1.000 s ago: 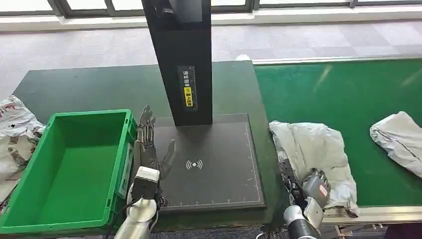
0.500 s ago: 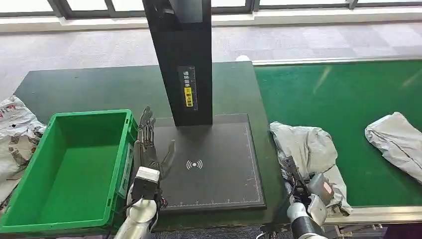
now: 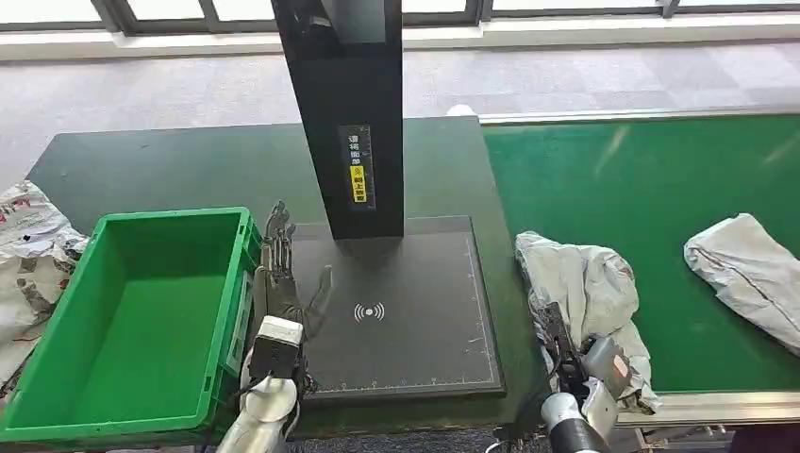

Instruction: Moved the parcel from conveyor to table for the left to box.

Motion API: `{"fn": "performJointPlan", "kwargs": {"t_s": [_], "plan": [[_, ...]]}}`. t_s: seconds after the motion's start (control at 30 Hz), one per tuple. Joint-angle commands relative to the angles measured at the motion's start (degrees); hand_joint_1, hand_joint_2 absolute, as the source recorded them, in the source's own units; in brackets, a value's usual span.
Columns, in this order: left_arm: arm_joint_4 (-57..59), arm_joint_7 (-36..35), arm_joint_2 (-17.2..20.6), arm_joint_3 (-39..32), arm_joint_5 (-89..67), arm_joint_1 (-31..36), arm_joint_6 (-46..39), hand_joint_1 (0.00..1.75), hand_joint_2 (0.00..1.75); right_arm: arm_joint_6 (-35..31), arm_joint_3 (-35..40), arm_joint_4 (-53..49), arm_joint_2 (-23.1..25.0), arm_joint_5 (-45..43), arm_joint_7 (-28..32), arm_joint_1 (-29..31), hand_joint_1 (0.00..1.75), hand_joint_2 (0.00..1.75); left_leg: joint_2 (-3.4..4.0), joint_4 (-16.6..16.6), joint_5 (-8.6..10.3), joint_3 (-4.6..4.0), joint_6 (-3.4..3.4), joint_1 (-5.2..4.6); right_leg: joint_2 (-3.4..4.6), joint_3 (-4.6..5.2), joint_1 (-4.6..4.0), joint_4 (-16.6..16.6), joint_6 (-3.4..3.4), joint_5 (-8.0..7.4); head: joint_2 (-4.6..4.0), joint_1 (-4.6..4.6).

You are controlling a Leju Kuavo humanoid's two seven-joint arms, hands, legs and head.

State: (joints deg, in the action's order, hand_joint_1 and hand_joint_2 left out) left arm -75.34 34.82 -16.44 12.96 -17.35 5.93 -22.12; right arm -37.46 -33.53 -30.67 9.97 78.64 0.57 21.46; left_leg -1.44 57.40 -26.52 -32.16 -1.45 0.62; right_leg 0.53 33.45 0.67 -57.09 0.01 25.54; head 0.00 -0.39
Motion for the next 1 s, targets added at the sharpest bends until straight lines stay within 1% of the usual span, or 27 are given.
{"fn": "performJointPlan", "kwargs": {"t_s": [0.03, 0.07, 0.1, 0.23, 0.3, 0.33, 0.37, 0.43, 0.47, 0.5, 0.53, 0.57, 0.6, 0.63, 0.67, 0.7, 0.73, 0.77, 0.8, 0.83, 0.87, 0.9, 0.93, 0.97, 1.0], "plan": [[0.37, -0.34, -3.56, 0.18, 0.23, -6.79, -0.01, 0.0, 1.75, 0.34, 1.37, 0.6, -0.53, -0.29, -0.18, -1.48, 1.75, 1.75, 0.24, -0.19, -0.04, 0.2, 0.1, -0.05, 0.05, -0.17, 0.02, 0.22, 0.02, -0.01, 0.0, 0.0], [0.37, -0.34, -3.56, 0.18, 0.23, -6.79, -0.01, 0.0, 1.75, 0.34, 1.37, 0.6, -0.53, -0.29, -0.18, -1.48, 1.75, 1.75, 0.28, -0.21, -0.04, 0.2, 0.12, -0.05, 0.05, -0.17, 0.01, 0.24, 0.02, -0.01, 0.0, 0.0], [0.37, -0.34, -3.56, 0.18, 0.23, -6.79, -0.01, 0.0, 1.75, 0.34, 1.37, 0.6, -0.53, -0.29, -0.18, -1.48, 1.75, 1.75, 0.13, -0.09, -0.04, 0.14, 0.06, -0.03, 0.03, -0.12, 0.02, 0.11, 0.02, 0.01, 0.0, 0.0], [0.37, -0.34, -3.56, 0.18, 0.23, -6.79, -0.01, 0.0, 1.75, 0.34, 1.37, 0.6, -0.53, -0.29, -0.18, -1.48, 1.75, 1.75, 0.12, -0.09, -0.04, 0.14, 0.06, -0.04, 0.02, -0.12, 0.02, 0.09, 0.02, 0.02, 0.0, 0.0], [0.37, -0.34, -3.56, 0.18, 0.23, -6.79, -0.01, 0.0, 1.75, 0.34, 1.37, 0.6, -0.53, -0.29, -0.18, -1.48, 1.75, 1.75, 0.24, -0.18, -0.04, 0.19, 0.11, -0.05, 0.05, -0.16, 0.02, 0.21, 0.02, -0.01, 0.0, 0.0], [0.41, -0.34, -3.56, 0.13, 0.24, -6.76, -0.01, 0.0, 1.75, -0.18, 1.32, 0.11, -0.3, -0.67, 0.21, -1.5, 1.75, 1.75, 0.17, -0.11, -0.05, 0.16, 0.08, -0.03, 0.03, -0.14, 0.01, 0.14, 0.02, 0.01, 0.0, 0.0], [0.53, -0.3, -3.56, 0.18, 0.22, -6.68, -0.15, 0.0, 1.75, -2.54, 1.4, -1.57, 0.15, -3.07, 2.95, -2.02, 1.75, 1.75, 0.22, -0.17, -0.04, 0.18, 0.1, -0.04, 0.04, -0.16, 0.01, 0.21, 0.02, 0.0, 0.0, 0.0], [0.7, -0.04, -3.56, 0.22, 0.31, -6.67, -0.63, 0.0, 1.75, -2.54, -0.48, -9.81, 2.54, -6.24, 9.56, -3.9, 1.75, 1.75, 0.19, -0.13, -0.05, 0.16, 0.09, -0.05, 0.04, -0.13, 0.03, 0.14, 0.01, 0.02, 0.0, 0.0], [0.87, 0.11, -3.56, 0.19, 0.47, -6.67, -0.84, 0.0, 1.75, -2.54, -2.29, -15.8, 4.67, -8.06, 15.14, -4.76, 1.75, 1.75, 0.2, -0.15, -0.05, 0.16, 0.1, -0.06, 0.03, -0.13, 0.03, 0.16, 0.01, 0.02, 0.0, 0.0], [1.25, 0.25, -3.56, 0.18, 0.55, -6.58, -0.88, 0.0, 1.75, -2.54, -5.3, -22.09, 7.58, -11.12, 23.46, -5.36, 1.75, 1.75, 0.24, -0.2, -0.05, 0.17, 0.11, -0.09, 0.03, -0.12, 0.05, 0.18, 0.0, 0.02, 0.0, 0.0], [1.63, 0.47, -3.56, 0.21, 0.58, -6.42, -0.91, 0.0, 1.75, -2.54, -8.54, -26.28, 10.03, -13.52, 30.36, -5.22, 1.75, 1.75, 0.21, -0.09, -0.06, 0.1, 0.07, -0.08, 0.07, -0.04, 0.06, 0.05, 0.0, 0.04, 0.0, 0.0], [2.18, 0.69, -3.56, 0.26, 0.67, -6.1, -0.92, 0.0, 1.75, -2.54, -8.06, -29.67, 10.03, -19.48, 36.25, -5.57, 1.75, 1.75, 0.34, -0.08, -0.1, 0.05, 0.06, -0.11, 0.16, 0.06, 0.09, -0.01, -0.02, 0.05, 0.0, 0.0], [2.34, 0.77, -3.56, 0.26, 0.72, -6.0, -0.95, 0.0, 1.75, -2.54, -7.63, -30.51, 10.03, -20.5, 37.17, -5.88, 1.75, 1.75, 0.32, -0.1, -0.1, 0.06, 0.08, -0.12, 0.15, 0.03, 0.1, 0.02, -0.01, 0.04, 0.0, 0.0], [2.97, 0.93, -3.56, 0.28, 0.85, -5.52, -0.94, 0.0, 1.75, -2.54, -3.26, -36.96, 10.03, -26.59, 39.43, -7.92, 1.75, 1.75, 0.3, -0.05, -0.09, -0.06, 0.05, -0.11, 0.16, 0.15, 0.1, -0.05, -0.01, 0.03, 0.0, 0.0], [3.38, 0.95, -3.56, 0.23, 0.88, -5.12, -0.81, 0.0, 1.75, -2.54, -0.17, -42.34, 10.03, -28.41, 39.43, -9.6, 1.75, 1.75, 0.36, -0.07, -0.1, -0.06, 0.05, -0.13, 0.16, 0.2, 0.11, -0.06, -0.04, 0.03, 0.0, 0.0], [3.6, 0.92, -3.56, 0.15, 0.89, -4.75, -0.71, 0.0, 1.75, -2.54, 1.87, -45.1, 10.03, -29.9, 39.43, -10.38, 1.75, 1.75, 0.36, -0.11, -0.1, -0.02, 0.05, -0.13, 0.13, 0.18, 0.11, -0.02, -0.05, 0.05, 0.0, -0.02], [3.83, 0.86, -3.56, -0.01, 0.89, -4.22, -0.58, 0.0, 1.75, -2.54, 3.94, -48.01, 10.03, -31.28, 39.43, -11.1, 1.75, 1.75, 0.19, -0.04, -0.04, -0.12, 0.03, -0.12, 0.02, 0.27, 0.11, -0.08, -0.04, 0.05, 0.0, 0.0], [4.56, 0.98, -3.56, -0.29, 1.1, -3.28, -0.1, 0.0, 1.75, -2.54, 11.86, -55.94, 8.25, -38.15, 39.43, -14.99, 1.75, 1.75, 0.09, -0.02, -0.03, -0.13, 0.05, -0.11, -0.09, 0.24, 0.1, -0.07, -0.03, 0.07, 0.0, 0.0], [5.91, 1.09, -3.56, -0.75, 1.25, -2.13, 0.27, 0.0, 1.75, -2.54, 23.88, -58.1, 10.03, -36.7, 39.43, -16.61, 1.75, 1.75, 0.07, -0.04, -0.05, -0.09, 0.07, -0.12, -0.13, 0.17, 0.1, -0.04, -0.02, 0.09, 0.0, 0.0], [7.34, 1.51, -3.56, -1.37, 1.61, -0.71, 0.55, 0.0, 1.75, -2.54, 25.09, -57.88, 10.03, -36.43, 39.43, -16.49, 1.75, 1.75, -0.14, 0.01, -0.05, -0.21, 0.1, -0.13, -0.3, 0.2, 0.11, -0.06, 0.02, 0.12, 0.0, 0.0], [7.81, 1.76, -3.56, -1.58, 1.86, -0.28, 0.51, 0.0, 1.75, -2.54, 25.49, -57.64, 10.03, -36.61, 39.43, -16.5, 1.75, 1.75, 0.14, 0.05, -0.05, -0.26, 0.05, -0.12, 0.07, 0.38, 0.11, -0.15, 0.02, 0.02, 0.0, 0.0], [8.18, 2.01, -3.56, -1.69, 2.09, -0.03, 0.43, 0.0, 1.75, -2.54, 25.51, -57.46, 10.03, -36.52, 39.43, -16.34, 1.75, 1.75, 0.37, 0.07, -0.12, -0.2, 0.09, -0.12, 0.21, 0.37, 0.09, -0.14, 0.02, 0.03, 0.0, 0.0], [8.46, 2.29, -3.56, -1.76, 2.32, 0.1, 0.24, 0.0, 1.75, -2.54, 25.69, -57.37, 10.03, -36.76, 39.43, -16.24, 1.75, 1.75, 0.42, 0.02, -0.09, -0.23, 0.08, -0.1, 0.27, 0.32, 0.12, -0.12, 0.01, -0.02, 0.0, 0.0], [8.55, 2.57, -3.56, -1.84, 2.54, 0.08, -0.08, 0.0, 1.75, -2.54, 25.95, -57.15, 10.03, -36.9, 39.43, -16.02, 1.75, 1.75, 0.27, -0.02, -0.04, -0.23, 0.04, -0.08, 0.18, 0.34, 0.18, -0.12, 0.0, -0.01, 0.0, -0.02], [8.71, 2.75, -3.56, -1.83, 2.65, 0.04, -0.18, 0.0, 1.75, -2.54, 25.89, -56.99, 10.03, -36.85, 39.43, -15.85, 1.75, 1.75, 0.48, -0.04, -0.05, -0.16, 0.04, -0.06, 0.32, 0.35, 0.15, -0.08, -0.03, -0.03, 0.0, -0.02]]}}
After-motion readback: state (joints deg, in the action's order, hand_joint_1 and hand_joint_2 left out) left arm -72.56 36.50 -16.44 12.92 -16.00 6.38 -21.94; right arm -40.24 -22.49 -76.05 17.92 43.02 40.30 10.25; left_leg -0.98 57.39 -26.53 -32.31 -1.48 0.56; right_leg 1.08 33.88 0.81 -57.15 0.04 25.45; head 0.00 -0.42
